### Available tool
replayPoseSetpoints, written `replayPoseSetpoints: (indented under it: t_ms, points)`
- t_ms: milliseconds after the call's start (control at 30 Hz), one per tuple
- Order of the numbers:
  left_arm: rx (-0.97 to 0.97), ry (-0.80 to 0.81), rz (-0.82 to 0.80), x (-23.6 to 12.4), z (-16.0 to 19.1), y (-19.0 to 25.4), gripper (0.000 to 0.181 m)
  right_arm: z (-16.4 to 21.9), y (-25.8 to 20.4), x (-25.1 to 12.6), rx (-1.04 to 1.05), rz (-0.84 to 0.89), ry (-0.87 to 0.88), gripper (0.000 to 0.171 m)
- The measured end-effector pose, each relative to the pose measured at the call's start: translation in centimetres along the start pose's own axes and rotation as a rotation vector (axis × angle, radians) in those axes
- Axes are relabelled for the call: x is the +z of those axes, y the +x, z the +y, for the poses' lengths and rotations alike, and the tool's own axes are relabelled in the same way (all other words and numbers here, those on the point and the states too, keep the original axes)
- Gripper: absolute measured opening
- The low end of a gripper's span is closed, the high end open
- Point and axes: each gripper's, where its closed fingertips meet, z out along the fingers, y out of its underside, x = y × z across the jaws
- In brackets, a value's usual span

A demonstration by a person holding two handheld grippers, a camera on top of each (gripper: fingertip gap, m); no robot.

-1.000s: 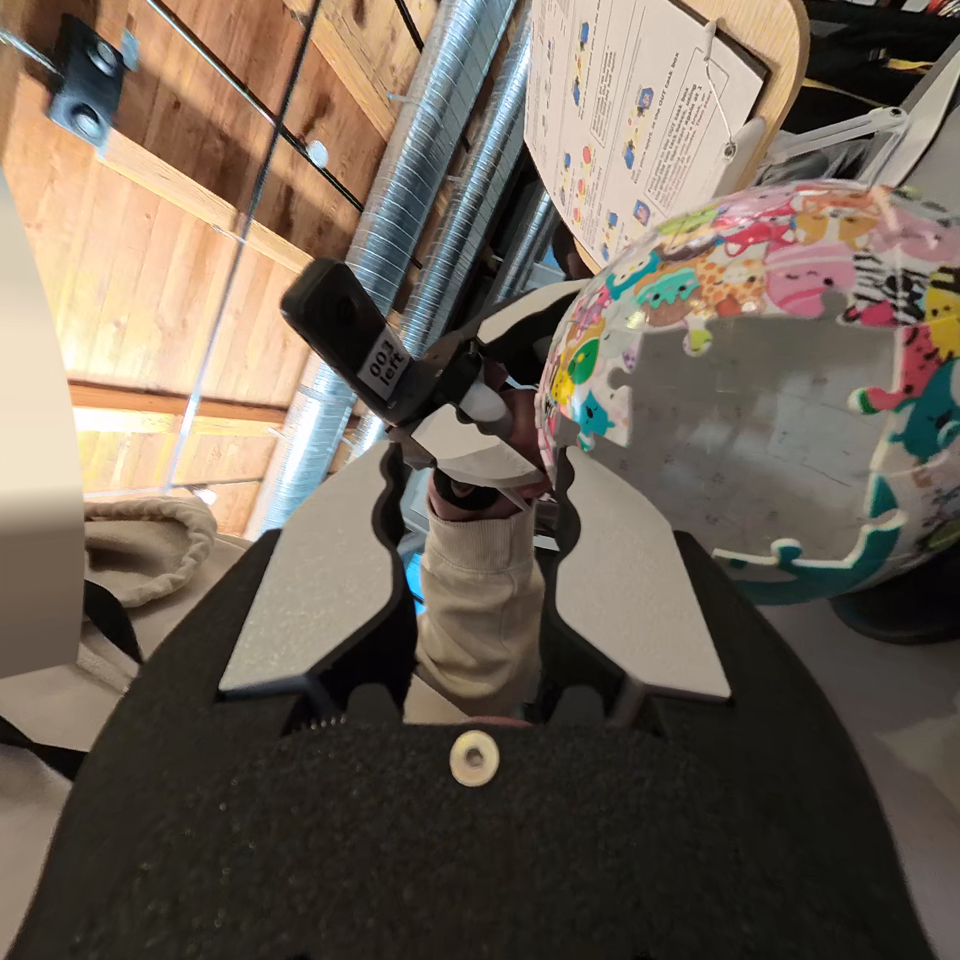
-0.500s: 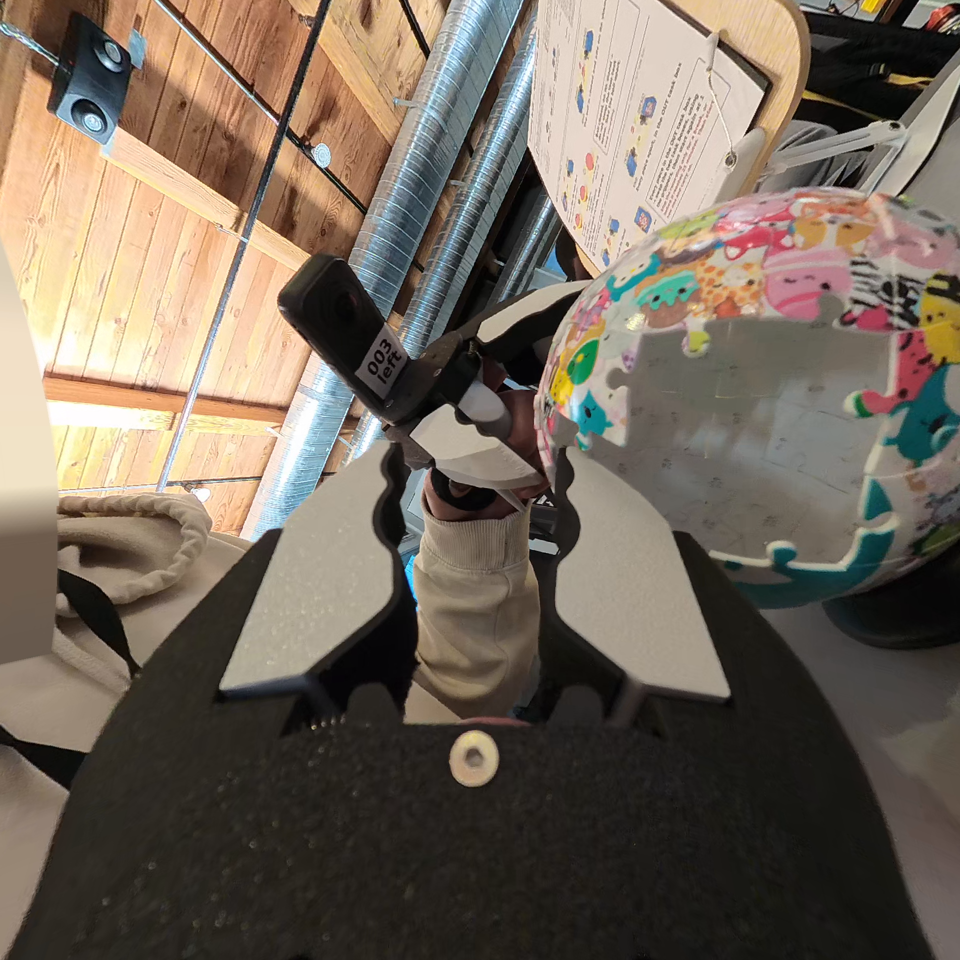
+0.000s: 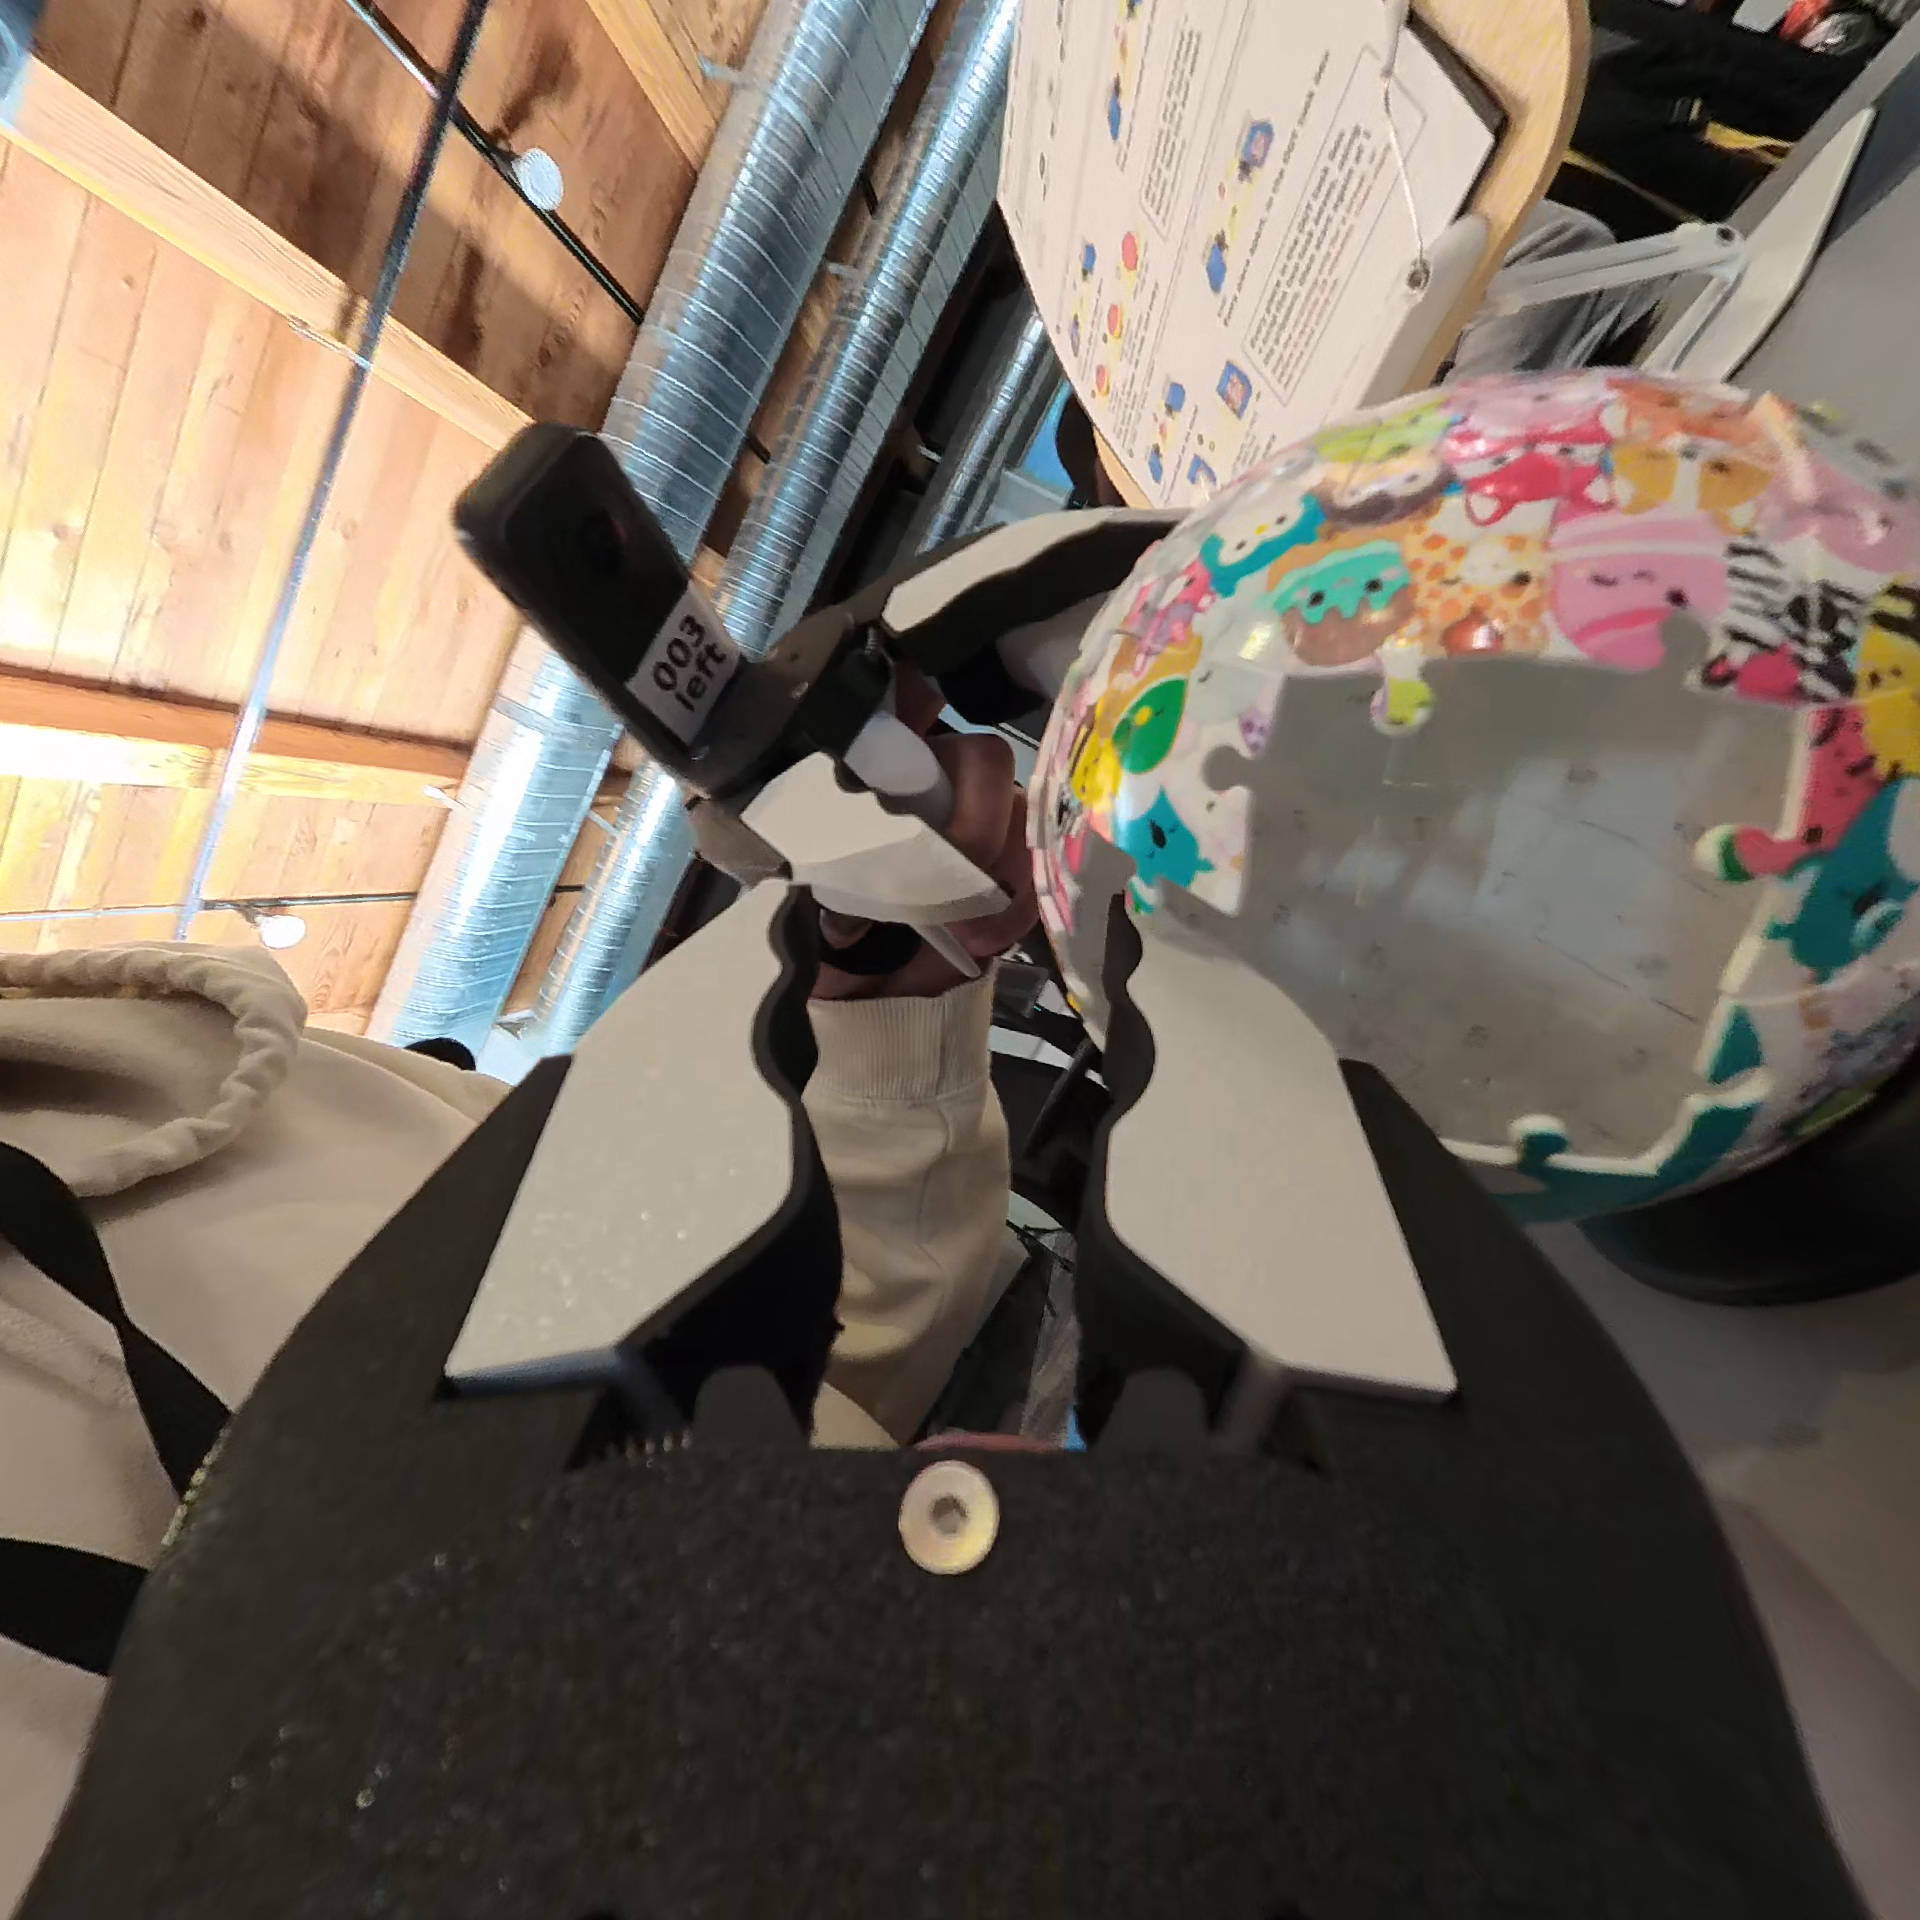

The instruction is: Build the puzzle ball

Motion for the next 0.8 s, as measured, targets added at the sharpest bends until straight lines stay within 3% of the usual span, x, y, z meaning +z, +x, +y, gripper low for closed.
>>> replayPoseSetpoints:
  t_ms: [800]
  points:
    - [-0.01, -0.014, 0.002, 0.4, 0.06, -0.48, 0.096, -0.51, -0.99, -0.38, 0.076, -0.099, 0.06, 0.055]
